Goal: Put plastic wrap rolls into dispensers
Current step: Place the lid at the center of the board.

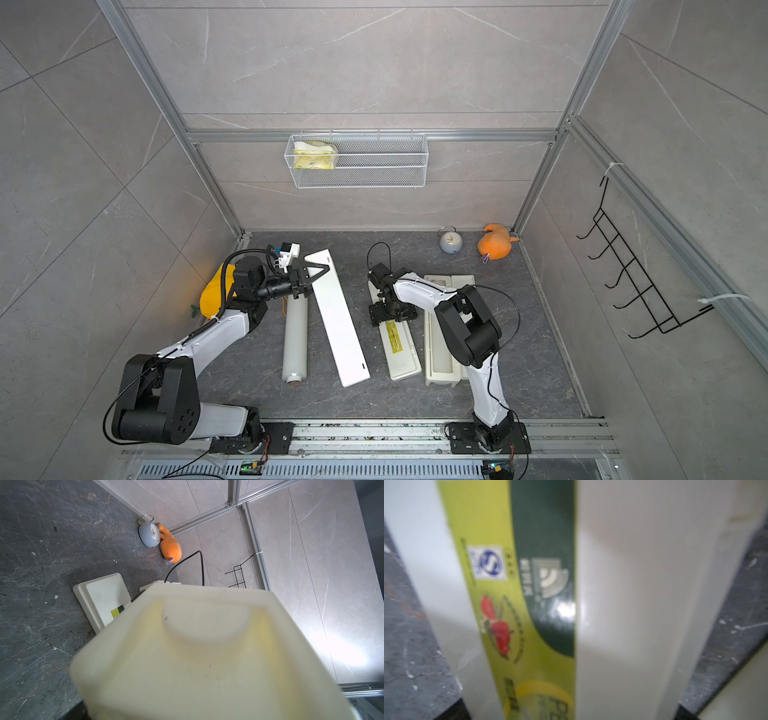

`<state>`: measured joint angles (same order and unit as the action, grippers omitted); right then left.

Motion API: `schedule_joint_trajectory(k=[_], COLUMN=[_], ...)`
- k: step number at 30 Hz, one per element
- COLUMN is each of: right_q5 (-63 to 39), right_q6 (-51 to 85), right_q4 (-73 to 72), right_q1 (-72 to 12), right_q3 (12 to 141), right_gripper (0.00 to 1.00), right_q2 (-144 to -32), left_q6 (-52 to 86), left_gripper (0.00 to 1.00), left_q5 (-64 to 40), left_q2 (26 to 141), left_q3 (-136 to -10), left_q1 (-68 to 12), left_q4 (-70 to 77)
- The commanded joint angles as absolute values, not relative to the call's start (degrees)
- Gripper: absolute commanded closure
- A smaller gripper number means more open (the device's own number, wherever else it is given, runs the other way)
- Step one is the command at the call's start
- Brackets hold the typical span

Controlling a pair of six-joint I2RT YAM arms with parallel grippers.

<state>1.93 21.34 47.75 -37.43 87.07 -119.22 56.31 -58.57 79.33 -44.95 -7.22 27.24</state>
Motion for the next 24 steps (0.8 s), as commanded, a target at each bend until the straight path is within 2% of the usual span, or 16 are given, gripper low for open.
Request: schedule_joint_trajectory(k=[1, 10, 16, 19, 24], right_q5=[9.62, 20.15, 9.23, 7.16, 3.9], right_q6=[18.0, 15.23, 14.92, 14.86, 14.94], right_q4=[53.82, 62.59, 57.27, 56.08, 52.15], right_q1=[-39.52, -42.72, -42.49, -42.36, -42.03], right_q3=[90.65, 95.85, 93.03, 93.14, 90.83], right_gripper=[0.0, 0.01, 0.0, 0.08, 0.1], right_q2=[-121.74, -131.11, -128.96, -127.91, -123.86], left_q6=[56.83, 56.79, 55.96, 54.95, 54.05], left_gripper=[0.24, 0.24, 0.24, 0.24, 0.25], left_q5=[-60.05, -60.27, -60.29, -60.25, -60.03], left_q2=[79.08, 79.03, 78.1, 77.39, 76.77], left_q3=[-45.26, -45.42, -45.35, -45.84, -46.13], left_q1=[-7.03, -6.99, -7.02, -6.98, -7.01], left_q4=[31.54, 31.29, 29.5, 27.62, 25.78])
